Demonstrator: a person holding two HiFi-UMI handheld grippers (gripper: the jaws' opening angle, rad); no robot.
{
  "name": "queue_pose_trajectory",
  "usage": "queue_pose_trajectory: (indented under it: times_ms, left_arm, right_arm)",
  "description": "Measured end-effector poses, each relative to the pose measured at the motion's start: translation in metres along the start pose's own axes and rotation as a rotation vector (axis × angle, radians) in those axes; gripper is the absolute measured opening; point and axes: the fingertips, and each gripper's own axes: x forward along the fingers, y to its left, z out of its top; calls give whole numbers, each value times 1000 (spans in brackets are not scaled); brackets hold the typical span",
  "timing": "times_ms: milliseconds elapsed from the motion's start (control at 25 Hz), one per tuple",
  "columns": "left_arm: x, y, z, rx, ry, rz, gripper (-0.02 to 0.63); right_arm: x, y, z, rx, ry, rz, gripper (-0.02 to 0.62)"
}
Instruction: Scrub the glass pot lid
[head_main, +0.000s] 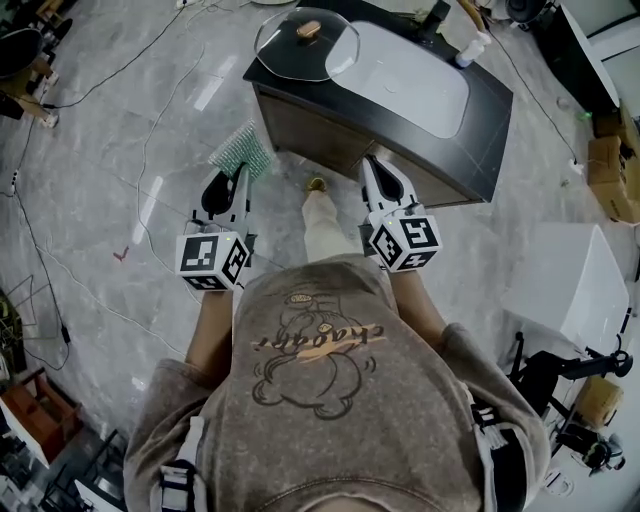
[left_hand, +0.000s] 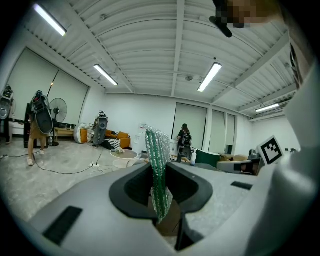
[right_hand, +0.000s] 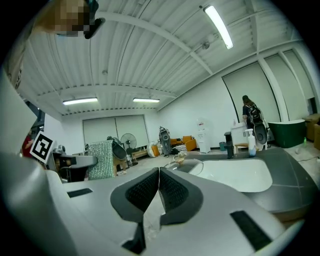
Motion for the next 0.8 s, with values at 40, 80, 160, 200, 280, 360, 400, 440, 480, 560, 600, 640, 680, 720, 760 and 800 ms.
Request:
queue_pose_trajectory:
  times_ms: [40, 80, 160, 200, 280, 360, 400, 440, 480, 560, 600, 640, 680, 720, 760, 800]
  left_arm:
    - [12, 4, 3, 1, 0, 0, 84]
    - [25, 8, 6, 1, 0, 1, 84]
    - [52, 15, 14, -7, 1, 3, 84]
    - [66, 18, 18, -13, 1, 5, 84]
    - [93, 23, 29, -19, 1, 6, 83]
    - [119, 28, 40, -20, -1, 8, 84]
    - [132, 31, 45, -21, -3, 10, 84]
    - [145, 34, 50, -23, -5, 12, 84]
    - [157, 37, 54, -23, -6, 16, 83]
    - [179, 44, 63, -24, -6, 25, 84]
    - [190, 47, 66, -25, -5, 31, 84]
    - [199, 50, 69, -26, -5, 36, 83]
    - [208, 53, 72, -27, -4, 41, 83]
    - [217, 55, 75, -29, -4, 45, 83]
    - [224, 58, 79, -31, -5, 48, 83]
    - [231, 60, 82, -33, -6, 50, 84]
  right_arm:
    - [11, -6, 4, 0, -1, 3, 28]
    - [22, -13, 9, -1, -1, 6, 29]
    - [44, -27, 17, -4, 5, 12, 28]
    - [56, -35, 21, -6, 9, 15, 28]
    - [78, -50, 32, -10, 17, 22, 28]
    - [99, -65, 44, -13, 21, 29, 28]
    - [109, -72, 48, -14, 24, 32, 29]
    - [120, -79, 53, -15, 27, 35, 29]
    - [130, -86, 57, -15, 31, 40, 28]
    - [150, -98, 64, -17, 39, 52, 28]
    - [160, -103, 67, -18, 44, 59, 28]
    - [169, -107, 69, -21, 50, 67, 28]
    - [178, -111, 70, -23, 56, 75, 29]
    - [187, -115, 72, -26, 62, 82, 29]
    - [195, -118, 74, -29, 65, 89, 29]
    - [202, -121, 77, -32, 67, 93, 29]
